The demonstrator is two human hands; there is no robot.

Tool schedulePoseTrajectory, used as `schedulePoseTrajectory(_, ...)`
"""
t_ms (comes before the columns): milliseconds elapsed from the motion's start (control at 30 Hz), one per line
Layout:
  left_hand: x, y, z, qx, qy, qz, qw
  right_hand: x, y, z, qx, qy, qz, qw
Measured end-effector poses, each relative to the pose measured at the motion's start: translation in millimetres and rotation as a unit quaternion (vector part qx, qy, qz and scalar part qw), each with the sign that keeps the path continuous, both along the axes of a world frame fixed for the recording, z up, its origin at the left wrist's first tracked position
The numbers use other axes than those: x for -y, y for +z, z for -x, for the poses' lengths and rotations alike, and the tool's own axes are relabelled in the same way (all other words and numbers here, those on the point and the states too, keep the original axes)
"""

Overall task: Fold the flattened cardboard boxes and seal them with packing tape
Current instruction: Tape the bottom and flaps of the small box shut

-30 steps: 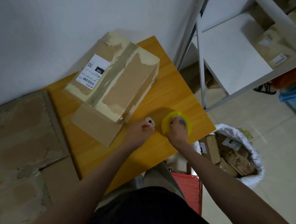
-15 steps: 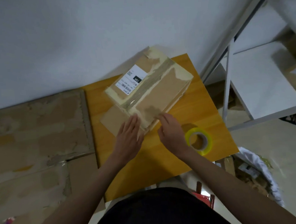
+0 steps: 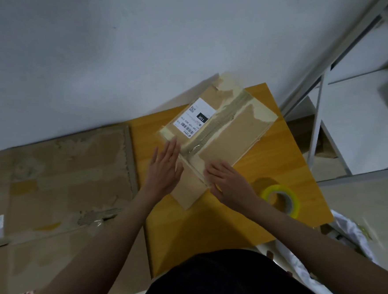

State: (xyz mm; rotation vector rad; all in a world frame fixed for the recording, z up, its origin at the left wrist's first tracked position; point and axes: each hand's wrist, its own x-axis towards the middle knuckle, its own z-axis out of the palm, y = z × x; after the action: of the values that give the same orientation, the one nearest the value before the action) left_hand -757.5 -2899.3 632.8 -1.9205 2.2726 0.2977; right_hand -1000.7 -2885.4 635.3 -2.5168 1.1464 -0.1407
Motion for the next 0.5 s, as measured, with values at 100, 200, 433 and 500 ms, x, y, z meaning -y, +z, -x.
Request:
schedulePoseTrajectory(100, 23.8, 0.0, -13.6, 0.006, 0.014, 0.001, 1.0, 1.6, 4.1, -3.2, 0.029, -0.013, -0.012, 0.999)
schedulePoseTrajectory(200, 40.5, -2.2, -22.0, -0.014, 0.04, 0.001, 0.999, 3.8, 6.6, -5.3, 0.049, -0.027, -0.01, 0.998)
schedulePoseTrajectory(433, 49.5, -12.7, -16.3, -0.118, 0.102, 0.028, 0.987, 11.8, 7.0, -8.0, 0.087, -0.071, -0.017, 0.994)
schedulePoseTrajectory(500, 54.6, -11.6, -22.5, -0.127, 0.073, 0.066, 0.987, 14.7, 8.8, -9.8, 0.104, -0.119, -0.031, 0.987)
